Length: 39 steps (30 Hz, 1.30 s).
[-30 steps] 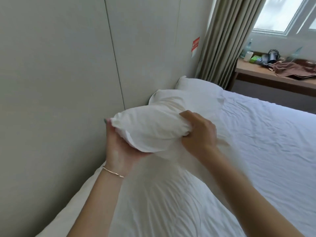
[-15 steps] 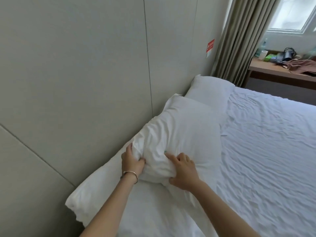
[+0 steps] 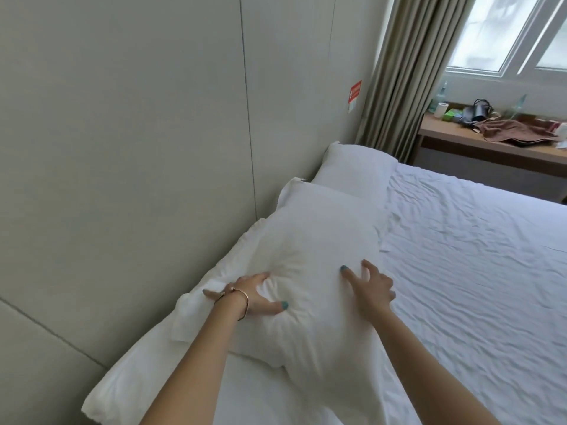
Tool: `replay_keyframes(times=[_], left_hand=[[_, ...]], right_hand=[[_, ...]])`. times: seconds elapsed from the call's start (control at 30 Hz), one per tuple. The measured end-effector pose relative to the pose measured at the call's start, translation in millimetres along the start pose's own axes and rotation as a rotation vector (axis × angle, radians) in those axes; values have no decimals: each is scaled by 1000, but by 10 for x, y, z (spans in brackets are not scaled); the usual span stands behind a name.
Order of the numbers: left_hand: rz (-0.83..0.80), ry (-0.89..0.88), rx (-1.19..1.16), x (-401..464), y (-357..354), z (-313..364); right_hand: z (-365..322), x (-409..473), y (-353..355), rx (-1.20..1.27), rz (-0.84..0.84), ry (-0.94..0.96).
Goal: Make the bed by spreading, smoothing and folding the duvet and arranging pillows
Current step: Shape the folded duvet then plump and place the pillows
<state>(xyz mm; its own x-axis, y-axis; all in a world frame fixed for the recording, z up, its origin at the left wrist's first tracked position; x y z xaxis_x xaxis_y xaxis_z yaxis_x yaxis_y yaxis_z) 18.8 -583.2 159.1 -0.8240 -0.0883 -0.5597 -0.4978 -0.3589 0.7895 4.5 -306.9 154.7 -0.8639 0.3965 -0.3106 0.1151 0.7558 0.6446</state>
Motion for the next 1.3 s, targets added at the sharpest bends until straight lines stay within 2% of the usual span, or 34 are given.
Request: replay_keyframes(times=[0.07,0.1,0.17,0.23,0.27,0.3,0.37,0.43,0.5,0.63,0.73,0.83,0.93,1.03,1.17,1.23,1.3], left_hand=[[-179,46,-29,270,339,68],[-185,104,-150,446,528,122],[-24,243,-254,764,904,257],[239,220,-136,1057,1032,416],[363,186,-184,1182,1001,490],[368,152,-331,1281,878,520],[278,83,-669,1428,599,459],[200,18,-801,1455,416,385],[165,-75,-891,1425,341,348],[291,-336,-949,967,630,305],[389,-497,-919,411,1019,173],[466,-550,-805,-96,1418,-6],[429,-472,-718,-366,1593,-276],[298,-313,-699,-313,1367,-708],[108,67,-503,71,550,-1407],[112,195,-545,205,368,-1628],[140,192,-609,215,342,-1637]], right_hand=[[110,347,-19,241,-32,-135],[136,503,-64,315,-56,-146],[150,779,-182,409,-112,-119],[166,999,-246,430,-134,-131],[205,1086,-251,447,-137,-167],[258,1161,-251,475,-145,-204],[301,1200,-253,549,-199,-219],[254,1122,-257,580,-257,-176],[159,954,-212,585,-244,-93],[-135,420,105,628,-128,199],[-408,-99,284,625,-163,322],[-624,-531,345,655,-223,365],[-707,-834,254,691,-316,394],[-550,-1011,-131,622,-373,326],[-65,-1152,-754,452,-347,202],[43,-1191,-901,404,-371,117],[48,-1189,-944,395,-375,68]])
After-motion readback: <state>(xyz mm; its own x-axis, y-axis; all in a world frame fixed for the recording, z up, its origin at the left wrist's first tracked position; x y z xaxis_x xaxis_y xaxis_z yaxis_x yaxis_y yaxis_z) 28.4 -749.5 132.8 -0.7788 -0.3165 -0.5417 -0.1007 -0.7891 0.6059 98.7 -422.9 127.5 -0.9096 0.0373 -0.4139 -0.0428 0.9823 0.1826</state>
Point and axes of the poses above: each hand's wrist, its own x-axis towards the middle knuckle, its own y-axis out of the back of the hand, z = x × y, the point moved 4 cm from there along x, towards the middle knuckle, and after that the axes turned 2 degrees about -x, right-handed, at the moved point
